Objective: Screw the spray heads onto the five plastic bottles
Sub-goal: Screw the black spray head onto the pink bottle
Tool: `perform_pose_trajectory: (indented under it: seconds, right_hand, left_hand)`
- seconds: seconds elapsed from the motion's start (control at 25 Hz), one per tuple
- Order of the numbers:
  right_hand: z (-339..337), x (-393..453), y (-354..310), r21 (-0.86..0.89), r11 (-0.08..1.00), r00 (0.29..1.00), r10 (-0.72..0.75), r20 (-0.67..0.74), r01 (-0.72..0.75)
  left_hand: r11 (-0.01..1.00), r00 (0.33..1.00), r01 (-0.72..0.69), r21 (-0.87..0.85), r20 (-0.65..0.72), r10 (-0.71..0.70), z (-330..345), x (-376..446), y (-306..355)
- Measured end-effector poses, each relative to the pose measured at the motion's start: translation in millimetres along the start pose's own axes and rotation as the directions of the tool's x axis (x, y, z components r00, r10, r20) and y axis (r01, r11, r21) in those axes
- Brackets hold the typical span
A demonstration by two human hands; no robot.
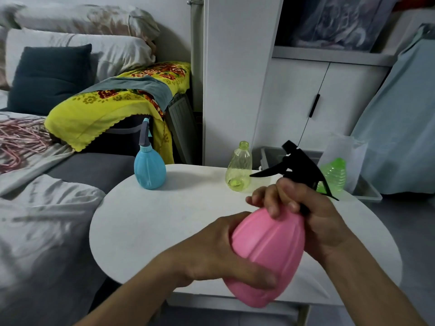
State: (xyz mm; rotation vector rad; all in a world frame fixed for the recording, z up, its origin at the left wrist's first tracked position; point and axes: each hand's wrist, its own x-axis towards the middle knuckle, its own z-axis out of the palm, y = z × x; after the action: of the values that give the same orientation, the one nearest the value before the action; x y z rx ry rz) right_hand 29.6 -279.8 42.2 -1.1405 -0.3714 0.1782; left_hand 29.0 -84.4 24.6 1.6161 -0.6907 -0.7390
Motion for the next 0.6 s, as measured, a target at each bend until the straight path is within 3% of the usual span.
perform_pose_trajectory:
  seconds: [0.16, 0.32, 0.6]
  right_hand:
    - [1.6, 4.8, -2.7, 0.001, 1.0, 0.973, 0.018, -0.228, -0.018]
    - [5.0, 5.9, -1.0, -0.029, 0.999, 0.964, 0.011, -0.266, -0.02]
    - [4.3, 6.3, 1.7, -0.028, 1.0, 0.938, 0.004, -0.346, -0.014]
  left_hand:
    - [0.997, 0.985, -0.074, 0.017, -0.155, 0.076, 6.1, 5.4, -3.7]
    - [0.982, 0.964, -0.062, 0.18, -0.245, 0.105, 4.9, 3.8, -7.2]
    - [0.972, 0.95, -0.059, 0.229, -0.286, 0.126, 6.7, 9.4, -13.8]
